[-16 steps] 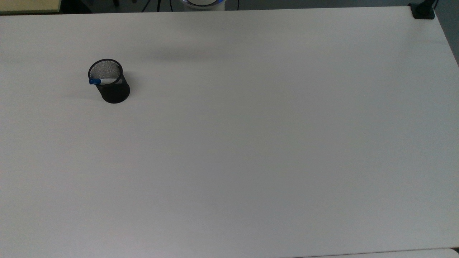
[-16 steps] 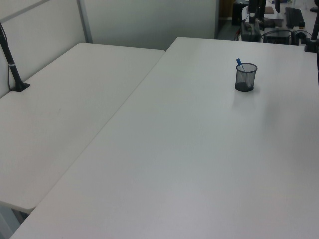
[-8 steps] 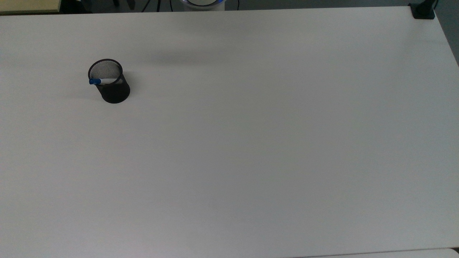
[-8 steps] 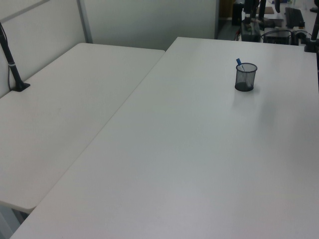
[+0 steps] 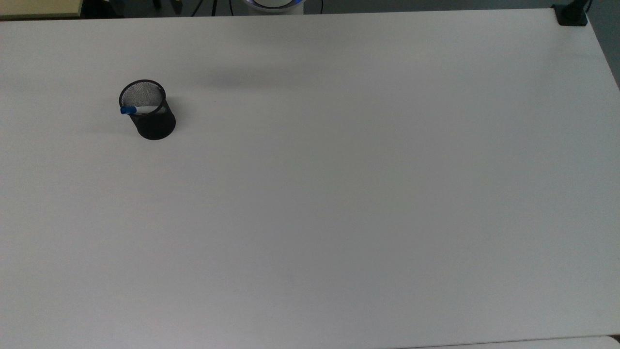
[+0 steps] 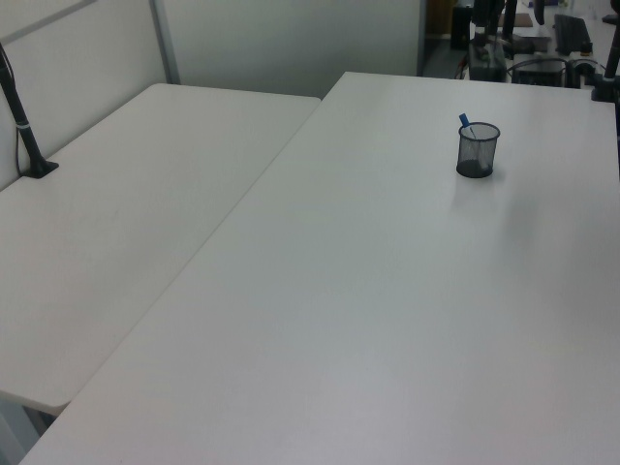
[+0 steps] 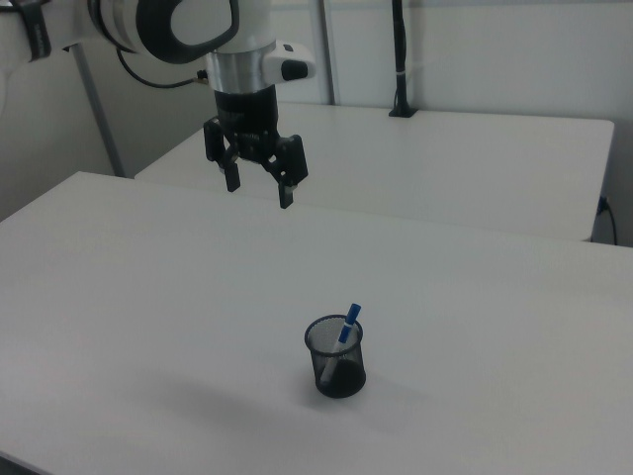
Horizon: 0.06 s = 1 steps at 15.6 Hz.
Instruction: Insert the marker
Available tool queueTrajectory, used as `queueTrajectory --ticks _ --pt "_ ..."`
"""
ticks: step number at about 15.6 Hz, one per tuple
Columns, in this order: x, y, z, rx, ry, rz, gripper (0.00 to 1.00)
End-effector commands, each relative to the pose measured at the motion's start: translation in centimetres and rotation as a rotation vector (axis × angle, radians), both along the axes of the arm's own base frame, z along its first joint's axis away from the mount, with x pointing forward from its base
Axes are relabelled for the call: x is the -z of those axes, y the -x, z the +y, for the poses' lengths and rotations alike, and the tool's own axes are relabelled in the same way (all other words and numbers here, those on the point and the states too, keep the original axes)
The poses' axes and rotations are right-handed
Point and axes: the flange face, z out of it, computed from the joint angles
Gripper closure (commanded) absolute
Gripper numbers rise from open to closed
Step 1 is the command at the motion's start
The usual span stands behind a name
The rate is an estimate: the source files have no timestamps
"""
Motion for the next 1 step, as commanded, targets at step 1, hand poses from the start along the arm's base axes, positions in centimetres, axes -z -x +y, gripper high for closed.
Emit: queueTrajectory --ticks 1 --pt "-0.27 0.02 0.31 0.048 -0.010 -0.023 0.00"
